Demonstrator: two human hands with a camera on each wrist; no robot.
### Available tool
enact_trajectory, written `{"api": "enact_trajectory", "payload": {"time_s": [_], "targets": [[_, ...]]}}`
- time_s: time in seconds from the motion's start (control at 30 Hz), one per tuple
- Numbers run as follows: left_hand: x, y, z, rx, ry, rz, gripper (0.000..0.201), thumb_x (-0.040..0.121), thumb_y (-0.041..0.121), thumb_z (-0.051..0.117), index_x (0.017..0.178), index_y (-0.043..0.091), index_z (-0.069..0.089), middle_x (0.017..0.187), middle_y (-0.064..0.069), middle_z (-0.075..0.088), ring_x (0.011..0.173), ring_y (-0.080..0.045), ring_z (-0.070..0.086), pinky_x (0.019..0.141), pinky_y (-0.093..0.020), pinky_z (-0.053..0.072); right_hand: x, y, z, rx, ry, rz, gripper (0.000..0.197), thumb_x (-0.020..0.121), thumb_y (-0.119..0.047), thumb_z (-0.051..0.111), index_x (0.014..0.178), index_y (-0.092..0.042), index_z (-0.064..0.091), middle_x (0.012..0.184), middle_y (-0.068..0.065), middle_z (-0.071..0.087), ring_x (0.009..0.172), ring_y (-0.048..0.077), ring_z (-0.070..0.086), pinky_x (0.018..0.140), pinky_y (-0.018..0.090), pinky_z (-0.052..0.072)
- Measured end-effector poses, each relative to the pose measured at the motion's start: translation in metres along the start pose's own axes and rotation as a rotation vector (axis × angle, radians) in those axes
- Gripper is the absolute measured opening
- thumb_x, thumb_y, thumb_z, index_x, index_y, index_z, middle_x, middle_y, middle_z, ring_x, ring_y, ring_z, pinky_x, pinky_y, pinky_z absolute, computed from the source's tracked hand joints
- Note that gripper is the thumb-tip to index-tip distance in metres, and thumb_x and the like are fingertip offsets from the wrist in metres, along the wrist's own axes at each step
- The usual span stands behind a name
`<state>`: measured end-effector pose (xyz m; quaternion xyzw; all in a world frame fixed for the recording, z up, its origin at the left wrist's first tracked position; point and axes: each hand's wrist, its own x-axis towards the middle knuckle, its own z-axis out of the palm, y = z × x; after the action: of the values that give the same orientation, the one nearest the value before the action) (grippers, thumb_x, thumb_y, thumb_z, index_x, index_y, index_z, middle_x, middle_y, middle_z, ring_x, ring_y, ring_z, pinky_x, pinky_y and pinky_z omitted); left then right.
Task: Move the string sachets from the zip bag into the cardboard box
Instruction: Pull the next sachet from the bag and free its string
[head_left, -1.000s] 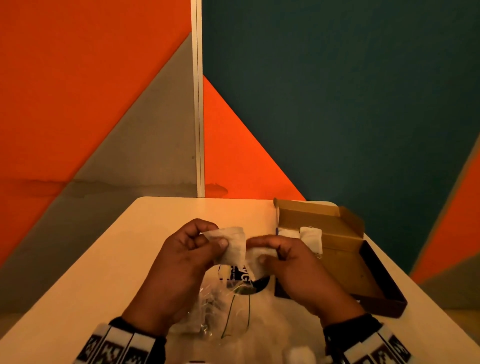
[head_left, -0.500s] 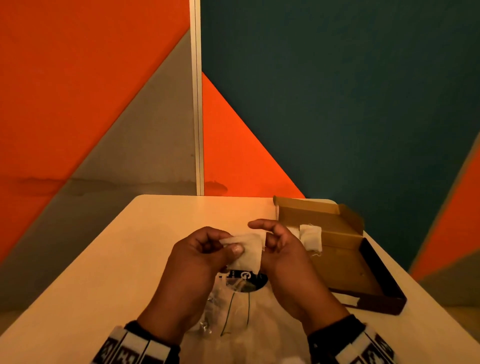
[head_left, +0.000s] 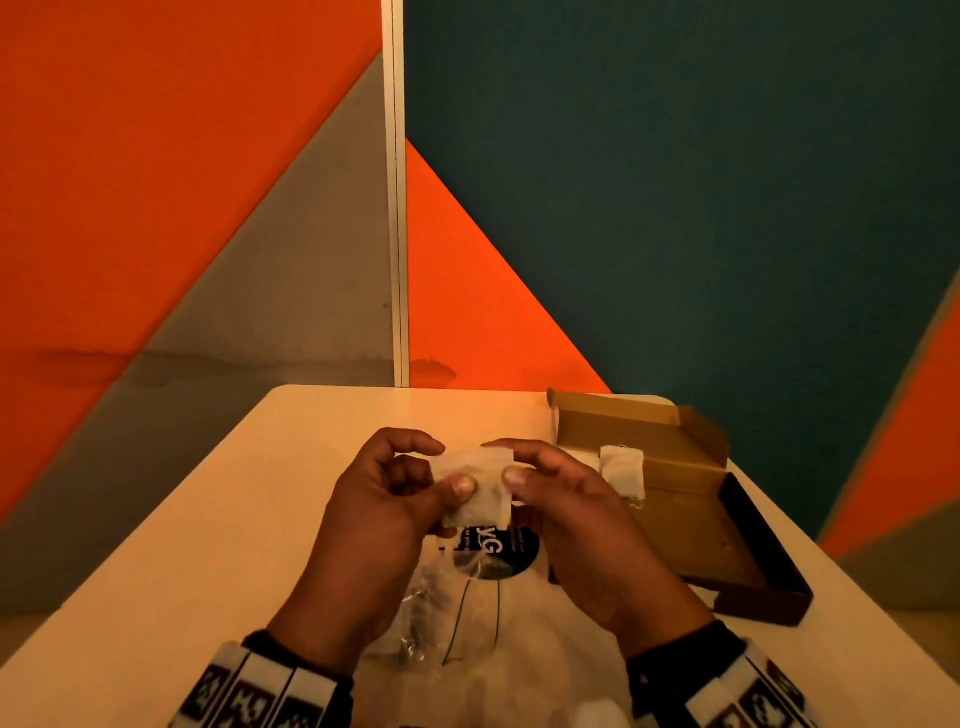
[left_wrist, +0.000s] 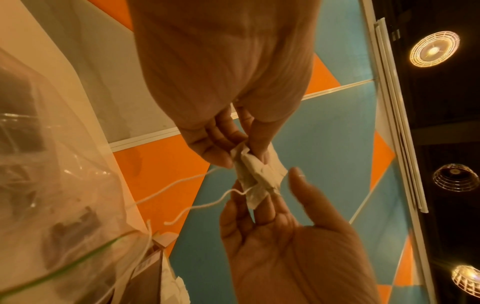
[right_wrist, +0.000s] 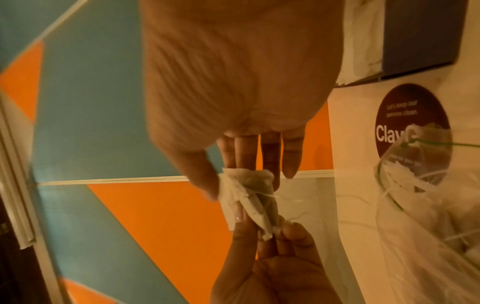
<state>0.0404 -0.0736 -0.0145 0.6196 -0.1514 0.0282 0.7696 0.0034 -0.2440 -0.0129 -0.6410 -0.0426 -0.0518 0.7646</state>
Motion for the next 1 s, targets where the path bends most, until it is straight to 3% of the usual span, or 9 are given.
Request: {"api": "enact_trajectory", "payload": {"time_s": [0.17, 0.33, 0.5, 0.57, 0.67, 0.8, 0.87, 0.93, 1.0], "targets": [[-0.001, -0.002, 0.003, 0.023, -0.003, -0.002, 0.033, 0.079, -0.005, 0.073, 0.104, 0.013, 0.062, 0.076, -0.018, 0.062, 0.067, -0.026, 0.063, 0.055, -0.031, 0.052, 0.002, -0.002, -0.003, -0.130, 0.008, 0.011, 0.034, 0.089, 0.003, 0.066, 0.115, -0.019, 0.066, 0.105, 0.011, 0.078, 0.099, 0.034, 0.074, 0.093, 0.062, 0.054], [-0.001, -0.003, 0.003, 0.023, 0.007, 0.019, 0.037, 0.077, -0.005, 0.075, 0.106, 0.018, 0.066, 0.067, -0.003, 0.062, 0.063, -0.021, 0.063, 0.060, -0.036, 0.051, 0.004, 0.001, -0.006, -0.180, 0.069, 0.015, 0.027, 0.084, -0.003, 0.075, 0.108, -0.014, 0.072, 0.104, 0.010, 0.078, 0.099, 0.032, 0.074, 0.093, 0.055, 0.057], [-0.004, -0.001, 0.003, 0.192, -0.044, 0.054, 0.042, 0.077, 0.005, 0.079, 0.109, 0.029, 0.065, 0.075, -0.003, 0.068, 0.073, -0.020, 0.069, 0.068, -0.037, 0.056, 0.001, -0.002, -0.014, -0.302, 0.031, 0.032, 0.008, 0.085, -0.011, 0.077, 0.093, -0.012, 0.077, 0.095, 0.016, 0.078, 0.089, 0.034, 0.073, 0.081, 0.048, 0.060], [-0.004, 0.000, 0.000, 0.303, -0.124, 0.046, 0.045, 0.076, 0.014, 0.082, 0.110, 0.037, 0.063, 0.084, -0.003, 0.069, 0.081, -0.018, 0.069, 0.073, -0.036, 0.056, 0.001, -0.007, -0.022, -0.331, 0.049, 0.009, 0.008, 0.085, -0.011, 0.077, 0.093, -0.012, 0.077, 0.093, 0.015, 0.078, 0.083, 0.027, 0.072, 0.081, 0.045, 0.059], [-0.003, 0.001, -0.007, 0.566, -0.308, 0.043, 0.046, 0.073, 0.034, 0.085, 0.110, 0.044, 0.060, 0.097, 0.015, 0.067, 0.089, -0.004, 0.065, 0.079, -0.026, 0.052, 0.001, -0.014, -0.035, -0.341, 0.112, -0.024, 0.010, 0.085, -0.006, 0.076, 0.095, -0.005, 0.075, 0.095, 0.018, 0.077, 0.082, 0.025, 0.071, 0.080, 0.039, 0.058], [0.000, 0.002, -0.023, 0.988, -0.559, 0.003, 0.045, 0.069, 0.059, 0.079, 0.108, 0.048, 0.058, 0.110, 0.027, 0.057, 0.105, 0.011, 0.052, 0.091, -0.015, 0.044, -0.001, -0.019, -0.061, -0.426, 0.257, 0.007, 0.008, 0.086, -0.011, 0.076, 0.093, -0.013, 0.075, 0.090, 0.006, 0.079, 0.080, 0.020, 0.073, 0.078, 0.037, 0.060], [0.003, 0.005, -0.031, 1.056, -0.663, -0.074, 0.047, 0.066, 0.065, 0.076, 0.108, 0.050, 0.059, 0.116, 0.029, 0.052, 0.107, 0.011, 0.051, 0.092, -0.014, 0.043, -0.003, -0.018, -0.079, -0.463, 0.352, 0.030, 0.009, 0.086, -0.017, 0.076, 0.095, -0.016, 0.074, 0.090, 0.003, 0.079, 0.082, 0.020, 0.073, 0.075, 0.034, 0.060], [0.006, 0.006, -0.040, 1.027, -0.663, -0.074, 0.046, 0.063, 0.064, 0.075, 0.104, 0.051, 0.061, 0.115, 0.030, 0.053, 0.104, 0.013, 0.053, 0.092, -0.014, 0.045, -0.003, -0.017, -0.100, -0.471, 0.435, 0.046, 0.009, 0.087, -0.020, 0.076, 0.095, -0.017, 0.074, 0.087, 0.003, 0.078, 0.078, 0.017, 0.070, 0.069, 0.029, 0.054], [0.004, 0.011, -0.040, 1.016, -0.653, -0.020, 0.039, 0.068, 0.059, 0.077, 0.102, 0.046, 0.064, 0.113, 0.031, 0.053, 0.103, 0.016, 0.052, 0.090, -0.009, 0.043, 0.002, -0.016, -0.122, -0.499, 0.473, 0.097, 0.010, 0.088, -0.022, 0.075, 0.096, -0.017, 0.074, 0.087, 0.004, 0.078, 0.079, 0.019, 0.068, 0.071, 0.033, 0.051]]}}
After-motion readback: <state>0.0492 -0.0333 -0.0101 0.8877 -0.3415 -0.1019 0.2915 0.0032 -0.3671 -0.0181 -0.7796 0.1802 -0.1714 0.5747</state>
